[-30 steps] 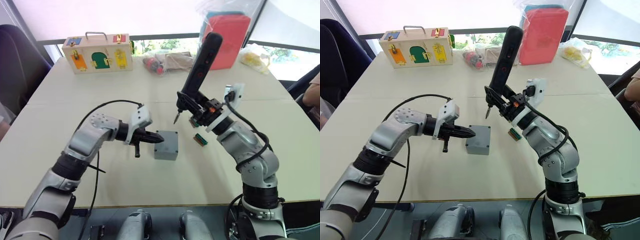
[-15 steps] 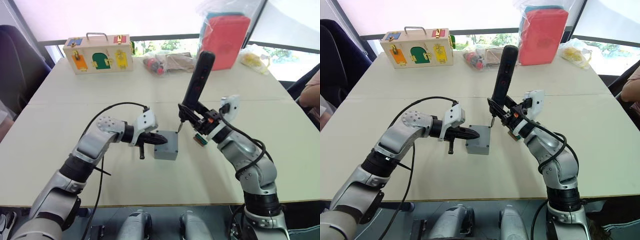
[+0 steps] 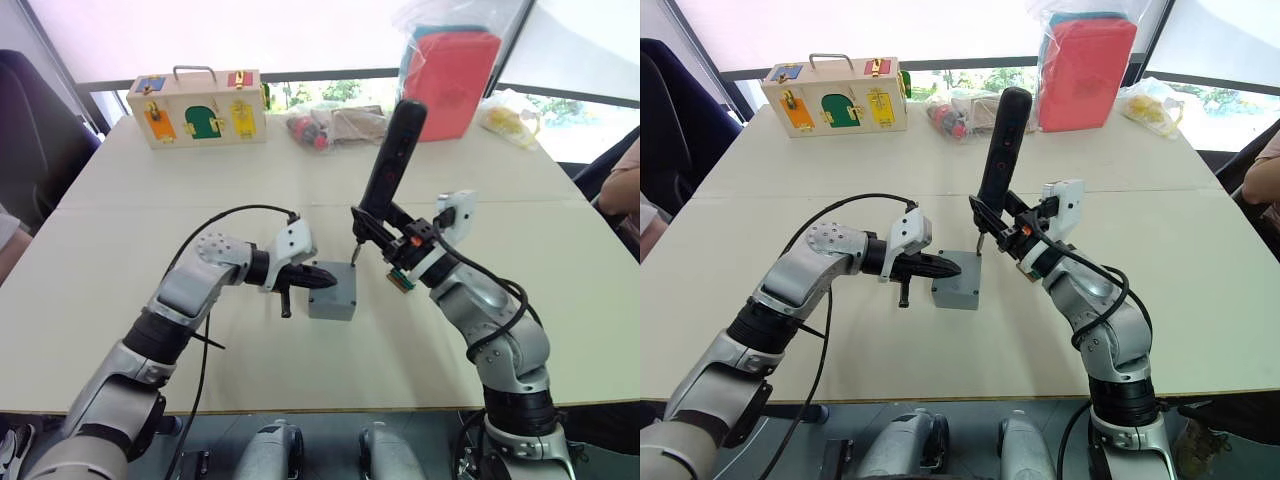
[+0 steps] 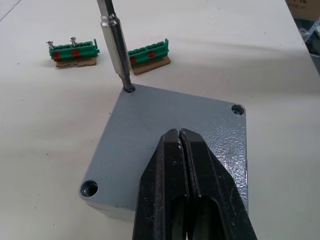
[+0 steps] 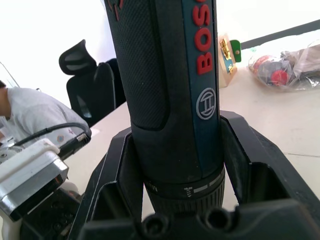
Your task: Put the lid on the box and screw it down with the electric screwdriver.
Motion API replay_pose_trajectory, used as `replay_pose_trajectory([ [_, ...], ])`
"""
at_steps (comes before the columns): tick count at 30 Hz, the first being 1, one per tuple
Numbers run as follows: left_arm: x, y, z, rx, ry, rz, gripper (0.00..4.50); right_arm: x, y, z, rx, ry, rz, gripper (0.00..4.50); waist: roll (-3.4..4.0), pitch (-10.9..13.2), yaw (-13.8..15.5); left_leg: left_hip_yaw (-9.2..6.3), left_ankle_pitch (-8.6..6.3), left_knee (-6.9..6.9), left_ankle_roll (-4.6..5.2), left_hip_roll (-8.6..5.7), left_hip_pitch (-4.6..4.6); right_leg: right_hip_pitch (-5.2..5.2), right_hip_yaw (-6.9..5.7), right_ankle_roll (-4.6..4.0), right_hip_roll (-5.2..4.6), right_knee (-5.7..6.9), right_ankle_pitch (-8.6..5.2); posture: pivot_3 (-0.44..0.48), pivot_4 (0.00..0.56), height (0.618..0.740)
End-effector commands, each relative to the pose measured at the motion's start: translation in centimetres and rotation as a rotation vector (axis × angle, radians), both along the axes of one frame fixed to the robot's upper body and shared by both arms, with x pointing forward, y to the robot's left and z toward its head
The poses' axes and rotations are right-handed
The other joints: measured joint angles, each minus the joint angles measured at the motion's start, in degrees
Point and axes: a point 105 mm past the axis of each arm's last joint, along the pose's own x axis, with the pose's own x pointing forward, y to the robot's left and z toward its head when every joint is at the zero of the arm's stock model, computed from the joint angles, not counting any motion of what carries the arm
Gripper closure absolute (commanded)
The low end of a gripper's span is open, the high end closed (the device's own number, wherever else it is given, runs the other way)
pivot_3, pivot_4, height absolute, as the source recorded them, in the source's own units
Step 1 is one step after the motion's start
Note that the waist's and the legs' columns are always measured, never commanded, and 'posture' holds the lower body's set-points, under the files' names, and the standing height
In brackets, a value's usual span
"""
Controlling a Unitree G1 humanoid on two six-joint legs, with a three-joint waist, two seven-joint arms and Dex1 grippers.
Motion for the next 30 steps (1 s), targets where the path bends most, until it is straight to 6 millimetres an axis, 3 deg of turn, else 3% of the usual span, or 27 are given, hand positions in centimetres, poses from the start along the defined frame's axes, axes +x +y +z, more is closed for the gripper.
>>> replay_pose_trajectory([
  [1,0.2,0.6,-1.2,0.05,0.029,0.025,4.5,-0.6,0.1,1.1,-0.006,-0.075,0.009,2.71,-0.01,-0.01,-0.05,0.0,0.0,0.0,0.0,0.0,0.01,0.01,0.0,0.0,0.0,0.0,0.0,0.0,0.15,0.74],
  [7,0.1,0.6,-1.2,0.05,0.031,0.025,4.5,-0.1,-0.5,-0.2,-0.045,-0.069,-0.031,2.71,-0.02,-0.02,-0.04,0.0,-0.06,0.0,0.1,0.0,0.16,0.18,0.0,0.0,0.01,-0.01,0.0,0.0,0.15,0.74],
  [12,0.1,0.5,-1.3,0.047,0.033,0.025,4.5,0.4,-0.4,-0.6,-0.053,-0.066,-0.047,2.71,-0.02,-0.02,0.0,-0.01,-0.19,-0.09,0.3,0.01,0.81,0.85,-0.01,0.0,0.01,-0.18,-0.03,0.0,0.15,0.74],
  [30,-0.2,0.5,-1.8,0.05,0.041,0.03,4.5,1.7,-1.2,-1.4,-0.04,-0.021,-0.124,2.71,-0.15,-0.12,0.06,-0.02,-0.2,-0.09,0.3,0.0,1.05,1.08,0.0,-0.01,-0.04,-0.18,-0.03,0.0,0.15,0.74],
])
